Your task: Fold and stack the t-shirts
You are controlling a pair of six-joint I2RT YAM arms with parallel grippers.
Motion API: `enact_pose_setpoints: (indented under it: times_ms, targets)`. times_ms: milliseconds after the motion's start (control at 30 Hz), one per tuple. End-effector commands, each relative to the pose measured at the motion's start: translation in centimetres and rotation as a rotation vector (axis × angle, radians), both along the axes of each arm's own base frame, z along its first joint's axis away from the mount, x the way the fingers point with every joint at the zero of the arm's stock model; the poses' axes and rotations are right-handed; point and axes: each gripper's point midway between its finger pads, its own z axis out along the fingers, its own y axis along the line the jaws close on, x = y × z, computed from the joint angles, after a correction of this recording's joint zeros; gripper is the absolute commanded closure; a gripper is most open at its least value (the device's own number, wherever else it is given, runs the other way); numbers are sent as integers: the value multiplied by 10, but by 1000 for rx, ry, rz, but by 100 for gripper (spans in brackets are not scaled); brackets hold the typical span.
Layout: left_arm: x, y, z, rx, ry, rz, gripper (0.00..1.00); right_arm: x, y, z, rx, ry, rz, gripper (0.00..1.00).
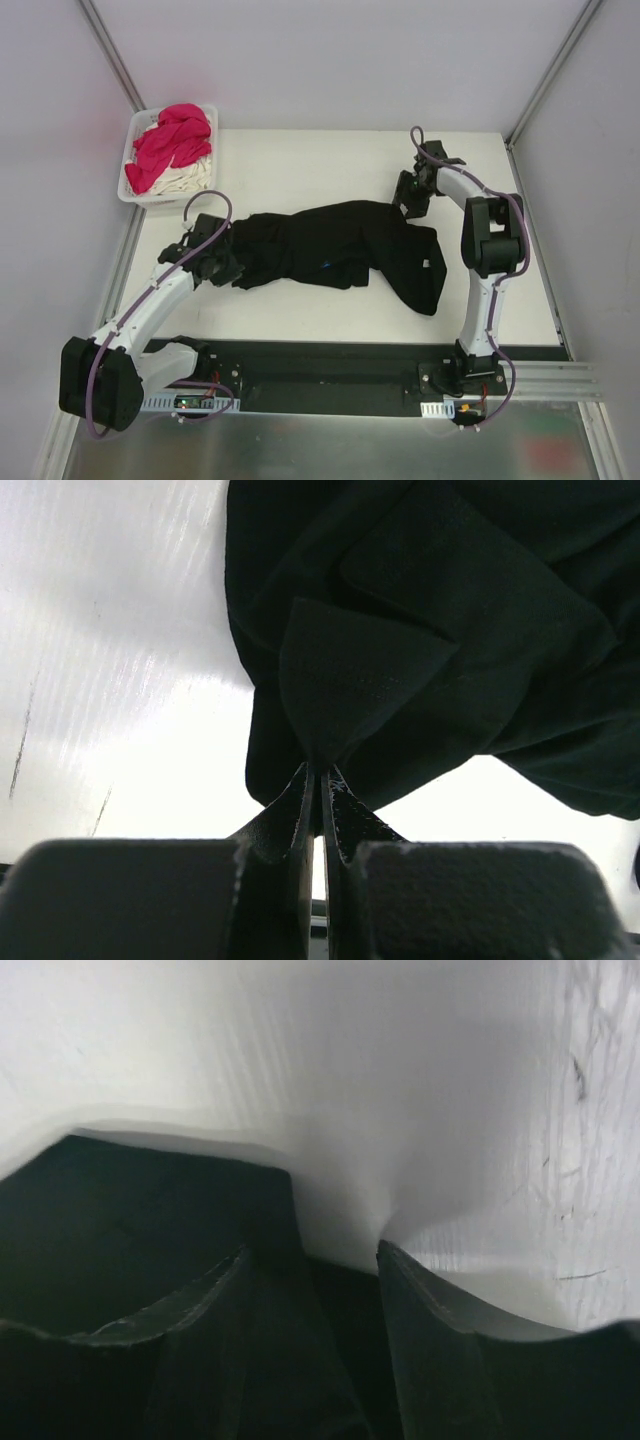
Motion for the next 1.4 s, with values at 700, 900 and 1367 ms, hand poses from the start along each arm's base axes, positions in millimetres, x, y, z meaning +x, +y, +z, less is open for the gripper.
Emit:
enact_pose_setpoints:
  times_ms: [700, 900, 1367]
  targets:
    - [28, 16, 42, 10, -104, -43, 100, -153, 25, 178, 229, -447, 81, 99]
    - [35, 14, 47, -3, -117, -77, 100, -272, 19, 53, 283, -153, -57, 99]
    - [32, 17, 49, 14, -137, -92, 100, -255, -24, 124, 1, -239, -78, 28]
